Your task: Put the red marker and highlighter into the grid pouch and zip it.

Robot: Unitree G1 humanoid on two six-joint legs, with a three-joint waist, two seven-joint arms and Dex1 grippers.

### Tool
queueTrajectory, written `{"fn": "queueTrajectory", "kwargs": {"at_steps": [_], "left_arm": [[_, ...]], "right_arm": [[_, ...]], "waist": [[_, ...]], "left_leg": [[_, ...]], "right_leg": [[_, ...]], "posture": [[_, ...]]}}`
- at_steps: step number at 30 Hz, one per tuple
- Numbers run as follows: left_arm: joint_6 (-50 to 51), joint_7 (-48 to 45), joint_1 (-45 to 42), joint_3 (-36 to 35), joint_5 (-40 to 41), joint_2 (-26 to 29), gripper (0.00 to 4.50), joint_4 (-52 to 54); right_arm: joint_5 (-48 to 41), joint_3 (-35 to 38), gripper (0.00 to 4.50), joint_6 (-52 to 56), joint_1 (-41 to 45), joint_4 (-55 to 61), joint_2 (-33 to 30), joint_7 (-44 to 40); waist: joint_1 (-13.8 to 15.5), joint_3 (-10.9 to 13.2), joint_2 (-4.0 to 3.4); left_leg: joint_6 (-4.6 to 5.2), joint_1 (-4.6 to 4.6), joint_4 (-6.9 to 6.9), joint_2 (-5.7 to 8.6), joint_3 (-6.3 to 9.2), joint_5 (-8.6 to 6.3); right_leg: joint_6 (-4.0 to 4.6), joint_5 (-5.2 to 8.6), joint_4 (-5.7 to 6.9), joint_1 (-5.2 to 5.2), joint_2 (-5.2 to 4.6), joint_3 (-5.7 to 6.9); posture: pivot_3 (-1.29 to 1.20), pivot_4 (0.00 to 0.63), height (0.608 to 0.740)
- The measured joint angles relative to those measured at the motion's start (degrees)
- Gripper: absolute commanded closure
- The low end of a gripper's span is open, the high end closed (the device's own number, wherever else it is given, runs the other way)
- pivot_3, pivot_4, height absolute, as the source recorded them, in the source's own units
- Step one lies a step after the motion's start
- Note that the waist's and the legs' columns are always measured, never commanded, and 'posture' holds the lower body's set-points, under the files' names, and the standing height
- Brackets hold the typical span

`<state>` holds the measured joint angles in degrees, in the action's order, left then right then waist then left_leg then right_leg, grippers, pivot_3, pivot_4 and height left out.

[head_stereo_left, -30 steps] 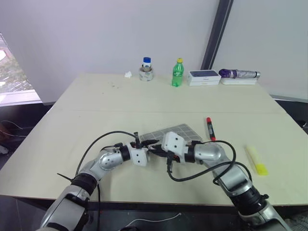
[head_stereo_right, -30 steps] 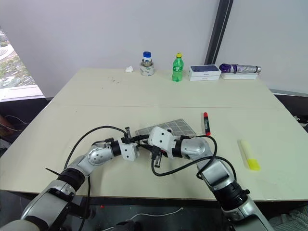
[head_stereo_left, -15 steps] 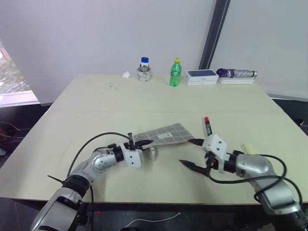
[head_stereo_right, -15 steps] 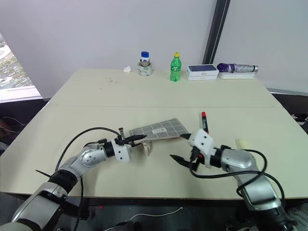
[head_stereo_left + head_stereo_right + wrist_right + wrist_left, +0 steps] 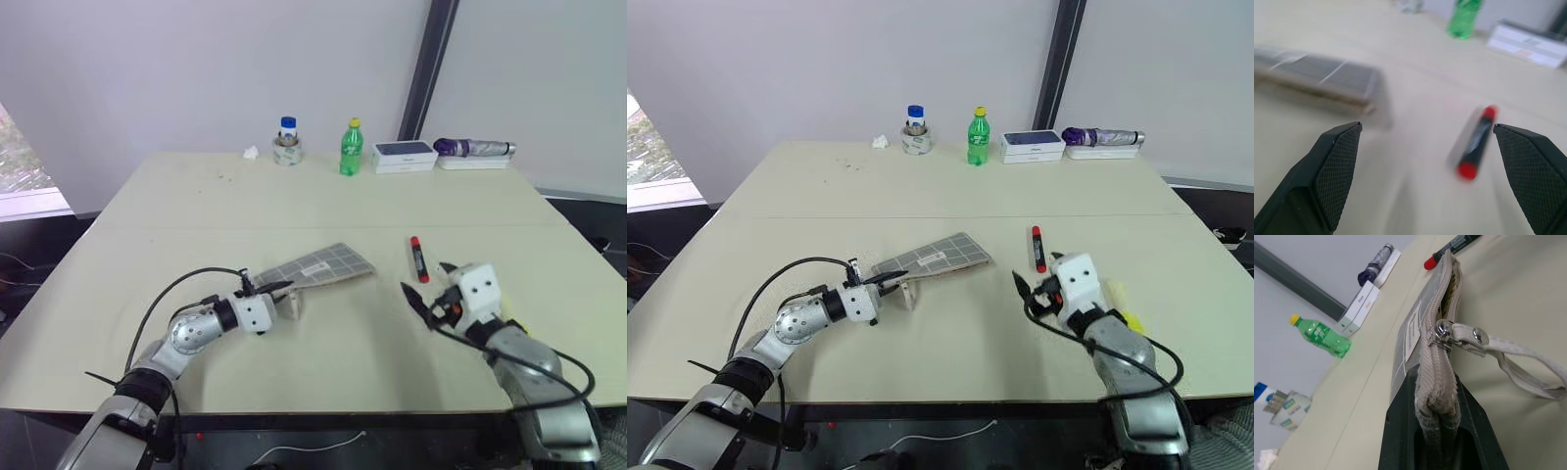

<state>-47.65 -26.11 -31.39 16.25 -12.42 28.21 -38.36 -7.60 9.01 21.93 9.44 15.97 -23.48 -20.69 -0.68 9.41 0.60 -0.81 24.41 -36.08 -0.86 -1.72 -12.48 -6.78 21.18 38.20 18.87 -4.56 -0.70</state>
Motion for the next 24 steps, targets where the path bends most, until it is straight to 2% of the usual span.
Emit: {"fn": "queueTrajectory", "kwargs": {"at_steps": [5,12,17,20,24], "left_arm": [[0.67,-0.35,0.02,-0.16,-0.45,-0.14,4.50,0.60],[0.95,0.26,0.44,-0.12,-2.18,-0.14,4.50,2.40],[1.21,1.11,1.50,-0.33,-3.28,0.02,4.50,4.24],[1.70,1.32,2.07,-0.28,-3.69,-0.08,4.50,5.41],[2.21,1.37,2.32,-0.30,-3.80,-0.08,4.50,6.01]], "right_arm": [[0.33,0.25,0.03,6.34,9.83,-11.11,2.55,4.91],[-0.60,0.82,0.03,12.45,20.53,-24.39,3.07,7.53],[0.24,0.22,0.03,14.44,21.77,-30.59,2.08,7.81],[-0.09,0.20,0.88,14.98,21.71,-30.31,2.20,7.53],[-0.27,-0.95,2.82,15.22,20.24,-27.79,2.27,6.73]], "waist": [[-0.05,0.01,0.01],[0.05,0.01,0.01],[-0.01,0.01,-0.01],[-0.05,-0.01,-0.02],[0.03,-0.01,-0.02]], "left_leg": [[0.01,0.02,0.00,0.00,-0.03,0.00],[0.01,0.11,0.05,0.01,-0.07,0.00],[0.02,0.12,0.09,0.00,-0.11,-0.01],[0.02,0.11,0.08,-0.02,-0.12,-0.01],[0.03,0.12,0.07,-0.01,-0.12,-0.01]], "right_leg": [[0.00,0.00,0.02,0.03,-0.01,-0.02],[0.00,0.00,0.00,0.15,-0.04,-0.04],[0.00,0.00,0.00,0.20,-0.06,-0.07],[0.00,0.00,0.01,0.20,-0.04,-0.09],[0.00,0.00,0.01,0.20,-0.05,-0.09]], "posture": [[0.00,0.150,0.740],[0.00,0.150,0.740],[0.00,0.150,0.740],[0.00,0.150,0.740],[0.00,0.150,0.740]]}}
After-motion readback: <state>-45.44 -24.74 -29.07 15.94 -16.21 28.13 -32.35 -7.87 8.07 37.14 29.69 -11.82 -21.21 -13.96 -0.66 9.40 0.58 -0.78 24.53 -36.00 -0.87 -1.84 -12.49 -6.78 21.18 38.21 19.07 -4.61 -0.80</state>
